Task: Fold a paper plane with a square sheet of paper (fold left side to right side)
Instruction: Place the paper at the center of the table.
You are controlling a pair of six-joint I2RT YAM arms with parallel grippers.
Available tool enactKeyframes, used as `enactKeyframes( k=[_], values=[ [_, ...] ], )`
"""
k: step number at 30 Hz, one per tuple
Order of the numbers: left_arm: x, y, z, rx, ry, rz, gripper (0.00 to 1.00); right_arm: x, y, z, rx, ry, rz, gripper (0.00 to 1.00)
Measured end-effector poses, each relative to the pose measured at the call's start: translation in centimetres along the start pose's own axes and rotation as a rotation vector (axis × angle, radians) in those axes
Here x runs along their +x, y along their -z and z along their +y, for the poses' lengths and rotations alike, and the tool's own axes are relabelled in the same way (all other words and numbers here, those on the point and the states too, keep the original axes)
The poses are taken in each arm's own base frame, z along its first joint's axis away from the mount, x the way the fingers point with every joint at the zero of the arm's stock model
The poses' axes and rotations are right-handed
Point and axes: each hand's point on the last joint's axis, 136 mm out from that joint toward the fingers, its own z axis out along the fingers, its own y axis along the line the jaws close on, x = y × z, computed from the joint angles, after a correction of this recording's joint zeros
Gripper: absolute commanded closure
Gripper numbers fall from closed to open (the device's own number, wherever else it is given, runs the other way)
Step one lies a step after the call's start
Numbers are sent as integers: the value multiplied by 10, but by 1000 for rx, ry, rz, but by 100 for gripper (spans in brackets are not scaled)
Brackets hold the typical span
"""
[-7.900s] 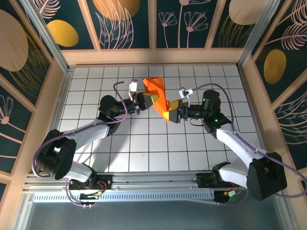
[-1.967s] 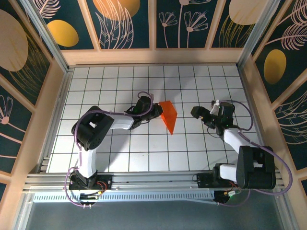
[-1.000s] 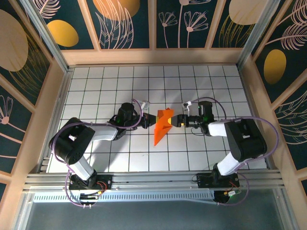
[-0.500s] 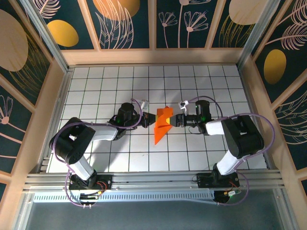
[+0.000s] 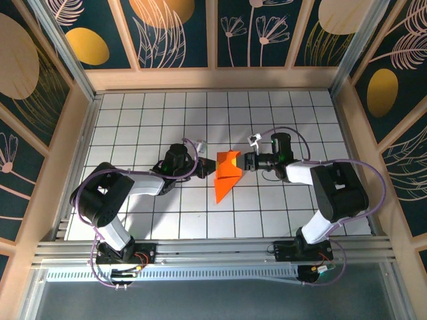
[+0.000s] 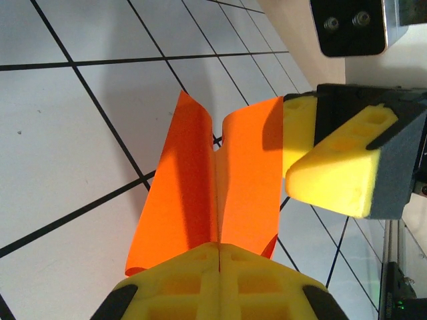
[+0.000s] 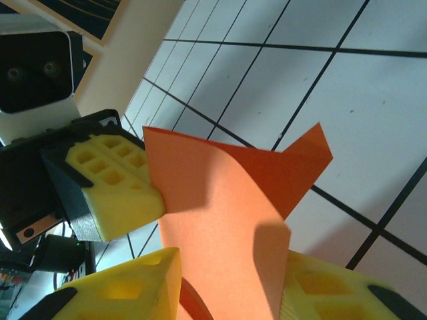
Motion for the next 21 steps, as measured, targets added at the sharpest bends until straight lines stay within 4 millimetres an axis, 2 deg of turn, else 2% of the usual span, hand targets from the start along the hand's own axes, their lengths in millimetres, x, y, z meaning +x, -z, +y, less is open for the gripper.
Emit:
enactKeyframes(
  k=[3,5,7,8,9,15,21],
  values=[
    [1,0,1,-3,2,3,100,-4,0,0,5,9,-2,74],
    [2,-1,2,-5,3,7,100,-5,0,-1,13,11,-3,83],
    [2,-1,3,-10,2,7,95,-4,-1,-4,24,4,-3,94],
    [2,-1,4,-15,0,6,89,-4,-1,-5,32,-2,-1,99],
    [2,-1,5,-21,-2,4,83,-4,-1,-7,39,-12,1,100],
    [-4,8,11,-96,-18,-17,66,-4,-2,-20,108,-107,24,100],
    [-28,34,-3,-197,-101,-95,63,-2,-2,-34,195,-262,56,100]
  ],
)
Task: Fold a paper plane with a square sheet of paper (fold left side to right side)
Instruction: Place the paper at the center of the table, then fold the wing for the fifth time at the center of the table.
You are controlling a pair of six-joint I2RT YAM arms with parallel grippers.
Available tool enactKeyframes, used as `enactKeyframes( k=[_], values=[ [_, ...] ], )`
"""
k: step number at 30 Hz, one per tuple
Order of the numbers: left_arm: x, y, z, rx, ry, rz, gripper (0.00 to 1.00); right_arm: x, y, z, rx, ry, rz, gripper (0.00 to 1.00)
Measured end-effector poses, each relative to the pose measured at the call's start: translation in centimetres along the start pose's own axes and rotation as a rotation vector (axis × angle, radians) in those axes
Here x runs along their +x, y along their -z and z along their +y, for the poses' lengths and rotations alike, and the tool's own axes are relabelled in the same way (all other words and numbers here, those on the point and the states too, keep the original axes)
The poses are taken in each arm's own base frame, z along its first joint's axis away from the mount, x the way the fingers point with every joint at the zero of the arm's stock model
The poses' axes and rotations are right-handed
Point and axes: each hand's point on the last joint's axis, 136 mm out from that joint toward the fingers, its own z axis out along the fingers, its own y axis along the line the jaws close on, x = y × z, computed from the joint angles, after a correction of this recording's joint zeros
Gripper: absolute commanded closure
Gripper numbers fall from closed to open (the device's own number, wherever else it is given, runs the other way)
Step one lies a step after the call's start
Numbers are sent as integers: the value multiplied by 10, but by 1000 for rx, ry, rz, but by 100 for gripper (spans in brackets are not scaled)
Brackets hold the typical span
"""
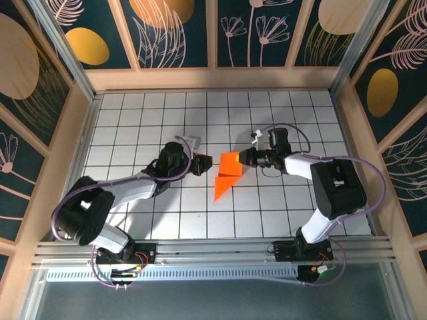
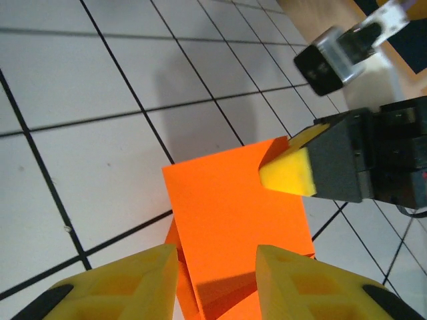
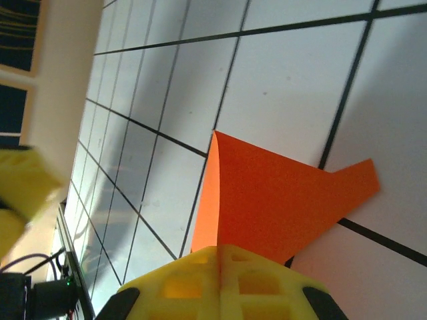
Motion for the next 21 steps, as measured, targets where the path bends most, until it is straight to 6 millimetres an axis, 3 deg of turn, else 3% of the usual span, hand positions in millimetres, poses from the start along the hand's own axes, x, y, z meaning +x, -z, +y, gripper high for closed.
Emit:
enactKeyframes(
  k=[4,10,16,21],
  values=[
    [10,7,-22,-50,-85,30,60,5,-2,-8,33,-105,26,100],
    [49,7,-51,-139,-218,148,55,10,-3,-13,59,-209,44,100],
    [84,-15,-76,-233,-358,254,48,2,-2,-10,66,-235,38,100],
    [107,-36,-80,-341,-461,324,45,4,-3,-13,74,-246,46,100]
  ],
)
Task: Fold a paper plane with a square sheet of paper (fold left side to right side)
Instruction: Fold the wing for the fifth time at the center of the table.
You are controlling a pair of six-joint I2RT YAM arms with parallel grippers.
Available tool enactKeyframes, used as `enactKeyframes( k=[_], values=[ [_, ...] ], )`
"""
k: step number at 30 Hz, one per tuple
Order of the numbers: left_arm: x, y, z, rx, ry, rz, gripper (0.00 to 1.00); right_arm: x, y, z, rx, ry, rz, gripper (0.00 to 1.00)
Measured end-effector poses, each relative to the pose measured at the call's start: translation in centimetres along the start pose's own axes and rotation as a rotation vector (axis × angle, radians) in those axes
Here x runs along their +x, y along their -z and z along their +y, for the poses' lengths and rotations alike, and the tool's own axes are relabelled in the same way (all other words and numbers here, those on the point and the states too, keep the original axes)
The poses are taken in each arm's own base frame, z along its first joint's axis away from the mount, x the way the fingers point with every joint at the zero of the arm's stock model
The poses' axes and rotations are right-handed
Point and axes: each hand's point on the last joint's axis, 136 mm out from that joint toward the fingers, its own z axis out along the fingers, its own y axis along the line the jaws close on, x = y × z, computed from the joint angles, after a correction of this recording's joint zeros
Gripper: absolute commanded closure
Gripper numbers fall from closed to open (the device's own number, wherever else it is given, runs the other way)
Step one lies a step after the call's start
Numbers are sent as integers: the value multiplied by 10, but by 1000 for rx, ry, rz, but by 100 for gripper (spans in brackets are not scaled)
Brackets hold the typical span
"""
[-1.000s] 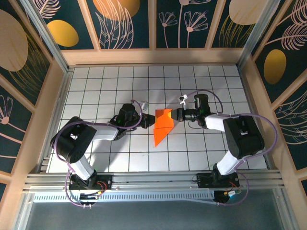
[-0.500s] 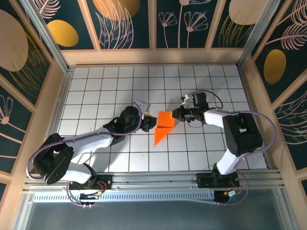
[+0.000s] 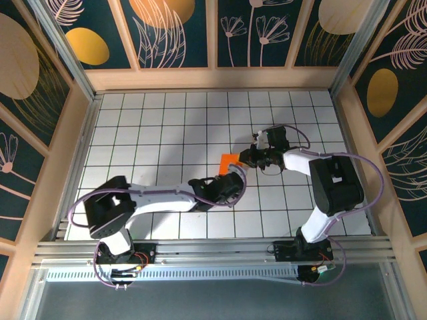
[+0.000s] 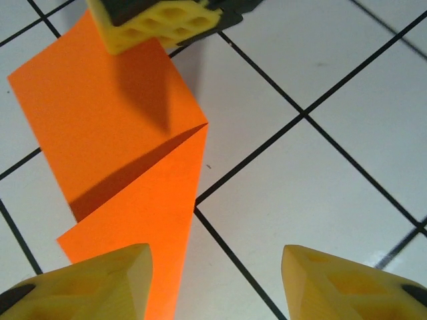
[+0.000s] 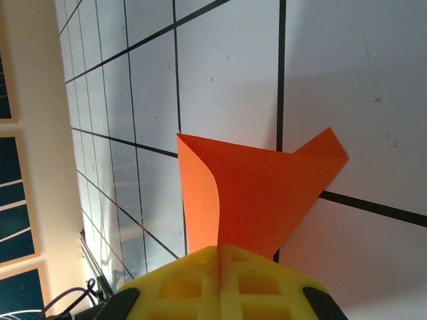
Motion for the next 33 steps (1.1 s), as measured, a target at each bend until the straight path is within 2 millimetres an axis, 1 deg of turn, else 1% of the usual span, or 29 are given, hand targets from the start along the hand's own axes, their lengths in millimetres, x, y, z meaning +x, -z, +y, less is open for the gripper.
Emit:
enactKeyframes(
  k=[3,6,11,14,19,26,33],
  values=[
    [7,-13,2,-80,-41,40,42,1,-2,-3,5,-9,7,100],
    [17,-23,11,-154,-74,80,41,2,-3,-5,9,-14,12,100],
    [30,-28,24,-228,-105,122,42,3,-4,-7,11,-18,16,100],
    [34,-30,27,-248,-109,133,47,3,-5,-8,13,-20,18,100],
    [39,-33,29,-265,-106,143,63,3,-5,-8,15,-23,20,100],
    [39,-34,29,-265,-100,140,80,1,-5,-9,25,-24,15,100],
    [36,-34,29,-266,-86,125,92,2,-6,-14,42,-30,16,100]
  ],
)
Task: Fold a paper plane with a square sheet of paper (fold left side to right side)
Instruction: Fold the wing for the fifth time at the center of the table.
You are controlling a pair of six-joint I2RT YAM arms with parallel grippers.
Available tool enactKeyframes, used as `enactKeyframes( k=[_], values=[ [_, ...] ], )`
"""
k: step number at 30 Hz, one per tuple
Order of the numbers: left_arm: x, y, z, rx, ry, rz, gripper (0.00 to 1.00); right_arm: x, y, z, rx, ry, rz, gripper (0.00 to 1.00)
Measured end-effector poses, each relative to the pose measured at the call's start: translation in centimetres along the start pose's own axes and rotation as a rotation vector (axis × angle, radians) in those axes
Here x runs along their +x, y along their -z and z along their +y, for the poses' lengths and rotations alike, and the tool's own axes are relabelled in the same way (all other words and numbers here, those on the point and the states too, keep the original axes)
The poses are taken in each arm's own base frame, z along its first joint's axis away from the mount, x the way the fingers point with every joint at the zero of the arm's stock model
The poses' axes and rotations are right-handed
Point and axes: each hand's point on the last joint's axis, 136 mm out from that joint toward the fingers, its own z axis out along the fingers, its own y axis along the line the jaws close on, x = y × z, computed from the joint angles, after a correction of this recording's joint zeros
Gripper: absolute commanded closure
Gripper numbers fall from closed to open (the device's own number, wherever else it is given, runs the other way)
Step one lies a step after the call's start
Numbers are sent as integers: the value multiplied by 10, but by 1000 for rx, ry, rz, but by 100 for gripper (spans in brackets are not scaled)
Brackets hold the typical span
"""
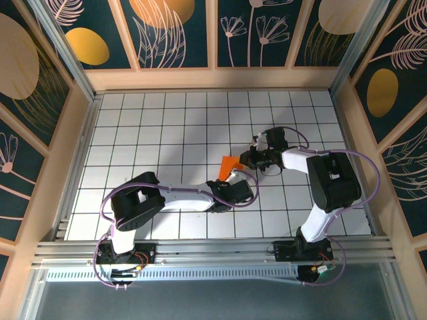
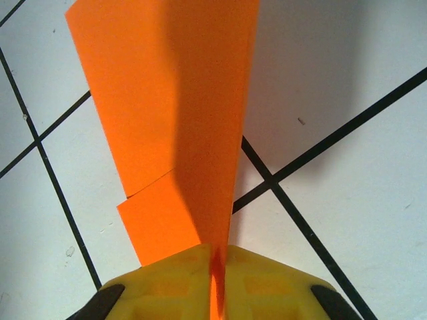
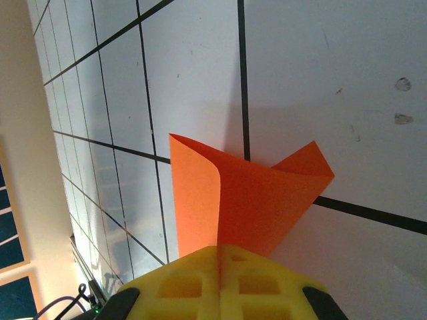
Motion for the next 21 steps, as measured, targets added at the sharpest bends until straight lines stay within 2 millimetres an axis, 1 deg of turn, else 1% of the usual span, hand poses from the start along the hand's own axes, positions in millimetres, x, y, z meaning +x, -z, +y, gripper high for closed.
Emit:
enactKeyframes(
  k=[3,4,7,10,13,16,18,21],
  values=[
    [0,-1,-1,3,10,-6,96,0,0,-2,8,-4,-1,100],
    [1,-2,-1,6,13,-5,97,0,0,-3,13,-6,-2,98],
    [1,-3,-4,25,27,-9,99,-1,3,-9,30,-15,-5,88],
    [1,-6,-7,59,44,-3,100,-5,14,-23,67,-24,-36,77],
    [5,-10,-8,95,62,14,100,-13,36,-37,108,-40,-99,69],
    [6,-12,-7,147,93,32,100,-25,63,-48,156,-45,-181,61],
    [2,-11,-6,201,129,35,100,-31,81,-54,193,-36,-232,54],
    [-7,-9,-4,292,193,36,100,-36,99,-57,231,-9,-292,48]
  ],
)
